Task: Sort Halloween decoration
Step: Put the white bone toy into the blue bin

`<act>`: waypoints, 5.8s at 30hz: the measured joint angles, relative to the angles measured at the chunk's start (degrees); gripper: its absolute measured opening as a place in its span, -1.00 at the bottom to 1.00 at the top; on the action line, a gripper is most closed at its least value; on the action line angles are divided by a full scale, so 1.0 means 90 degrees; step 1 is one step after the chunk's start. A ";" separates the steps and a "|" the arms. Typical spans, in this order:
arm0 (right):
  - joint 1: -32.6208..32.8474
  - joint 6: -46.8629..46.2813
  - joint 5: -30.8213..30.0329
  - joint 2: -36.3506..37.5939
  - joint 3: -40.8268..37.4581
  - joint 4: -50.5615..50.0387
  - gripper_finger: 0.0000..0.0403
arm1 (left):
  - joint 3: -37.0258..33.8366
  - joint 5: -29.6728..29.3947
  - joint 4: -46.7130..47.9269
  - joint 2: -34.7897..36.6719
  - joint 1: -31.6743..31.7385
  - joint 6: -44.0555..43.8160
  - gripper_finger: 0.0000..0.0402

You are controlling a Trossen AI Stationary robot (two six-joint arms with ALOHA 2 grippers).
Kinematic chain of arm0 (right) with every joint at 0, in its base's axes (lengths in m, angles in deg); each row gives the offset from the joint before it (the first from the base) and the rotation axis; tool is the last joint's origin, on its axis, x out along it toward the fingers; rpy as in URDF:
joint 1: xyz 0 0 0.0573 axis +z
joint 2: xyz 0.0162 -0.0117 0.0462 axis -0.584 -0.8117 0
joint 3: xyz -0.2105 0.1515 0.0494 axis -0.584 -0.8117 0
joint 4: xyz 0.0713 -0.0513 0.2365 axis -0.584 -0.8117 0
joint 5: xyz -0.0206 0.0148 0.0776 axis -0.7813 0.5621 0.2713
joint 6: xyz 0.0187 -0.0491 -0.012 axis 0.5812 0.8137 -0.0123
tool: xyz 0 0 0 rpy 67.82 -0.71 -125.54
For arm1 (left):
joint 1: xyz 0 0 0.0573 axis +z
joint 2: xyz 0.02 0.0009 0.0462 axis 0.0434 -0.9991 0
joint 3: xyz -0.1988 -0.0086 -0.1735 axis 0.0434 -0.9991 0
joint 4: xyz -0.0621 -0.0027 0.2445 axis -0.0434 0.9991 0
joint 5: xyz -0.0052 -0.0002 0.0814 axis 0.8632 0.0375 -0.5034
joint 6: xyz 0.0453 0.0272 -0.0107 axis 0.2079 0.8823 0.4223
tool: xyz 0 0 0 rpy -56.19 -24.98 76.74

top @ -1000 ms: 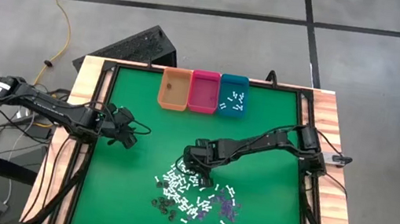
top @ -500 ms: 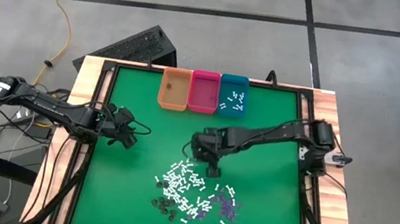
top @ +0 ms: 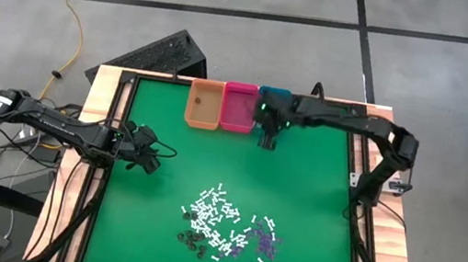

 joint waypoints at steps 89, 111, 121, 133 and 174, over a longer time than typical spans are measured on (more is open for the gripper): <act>0.2422 0.1806 0.1135 -0.2610 0.0061 0.2952 -0.34 | 0.0000 -0.0121 -0.0095 -0.0012 0.0002 0.0075 -0.11; 0.1774 -0.5283 0.0338 -0.1894 -0.0099 -0.1096 -0.34 | 0.0000 -0.0037 -0.0097 -0.0012 0.0002 0.0191 -0.11; 0.1785 -0.5437 0.0353 -0.1762 -0.0780 -0.0572 -0.34 | 0.0000 -0.0047 -0.0095 -0.0010 0.0002 0.0183 -0.11; 0.1450 -0.4831 0.0309 -0.0465 -0.1022 -0.0780 -0.34 | 0.0000 -0.0027 -0.0093 -0.0009 0.0002 0.0168 -0.11; 0.1065 -0.5831 0.0523 -0.0018 -0.2278 0.1130 -0.11 | 0.0000 -0.0095 -0.0121 -0.0010 0.0002 0.0160 -0.11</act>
